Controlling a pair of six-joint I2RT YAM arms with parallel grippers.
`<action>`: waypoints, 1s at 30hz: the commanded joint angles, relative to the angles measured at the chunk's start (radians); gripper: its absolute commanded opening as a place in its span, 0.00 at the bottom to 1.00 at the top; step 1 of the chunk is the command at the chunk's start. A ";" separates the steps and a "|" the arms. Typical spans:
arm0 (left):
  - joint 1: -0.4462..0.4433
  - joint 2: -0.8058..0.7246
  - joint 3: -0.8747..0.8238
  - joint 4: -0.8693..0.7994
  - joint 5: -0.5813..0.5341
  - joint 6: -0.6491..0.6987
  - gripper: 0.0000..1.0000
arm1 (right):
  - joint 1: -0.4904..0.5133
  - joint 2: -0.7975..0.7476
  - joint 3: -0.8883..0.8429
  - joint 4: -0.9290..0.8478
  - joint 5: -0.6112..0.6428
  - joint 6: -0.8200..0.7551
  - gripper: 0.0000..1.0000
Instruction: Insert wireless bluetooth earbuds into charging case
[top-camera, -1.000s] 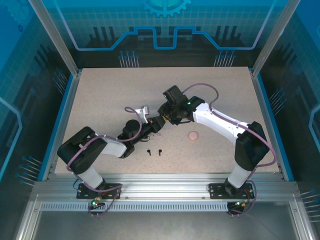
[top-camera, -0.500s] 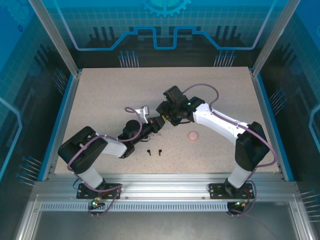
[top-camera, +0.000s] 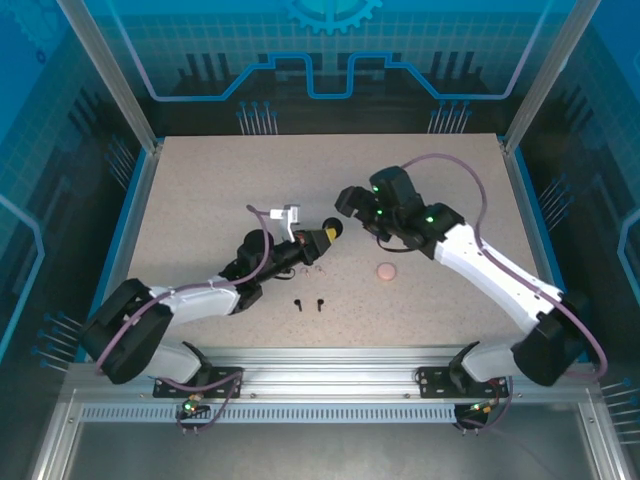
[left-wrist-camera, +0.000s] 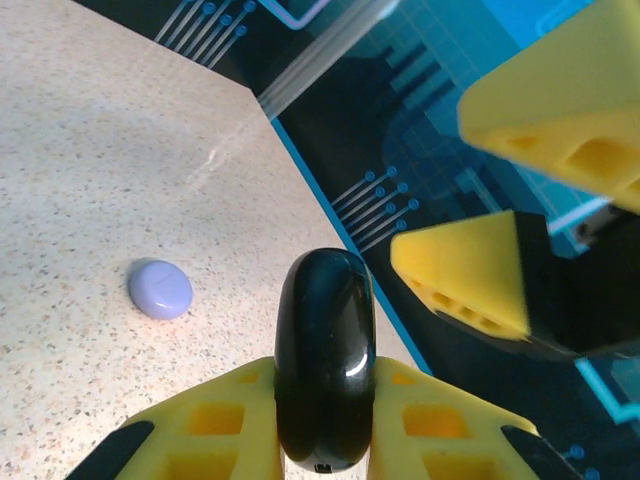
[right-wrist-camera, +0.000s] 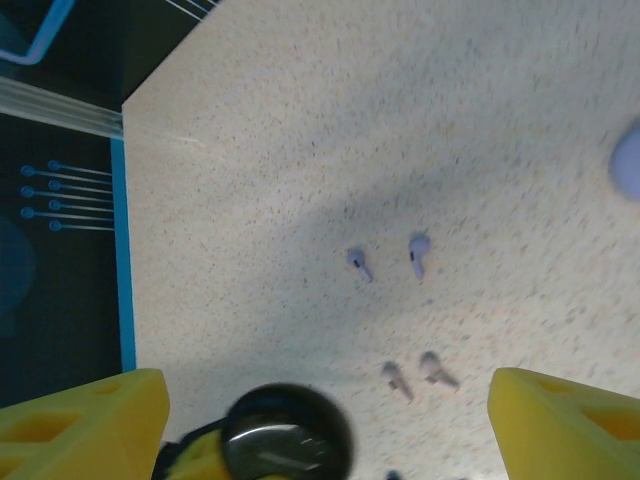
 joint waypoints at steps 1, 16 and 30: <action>0.019 -0.071 0.078 -0.220 0.126 0.122 0.05 | -0.042 -0.093 -0.099 0.123 -0.046 -0.246 0.85; 0.163 -0.051 0.255 -0.443 0.482 0.208 0.04 | -0.182 -0.237 -0.370 0.477 -0.545 -0.456 0.84; 0.171 -0.045 0.258 -0.440 0.512 0.204 0.00 | -0.093 -0.108 -0.269 0.447 -0.470 -0.483 0.80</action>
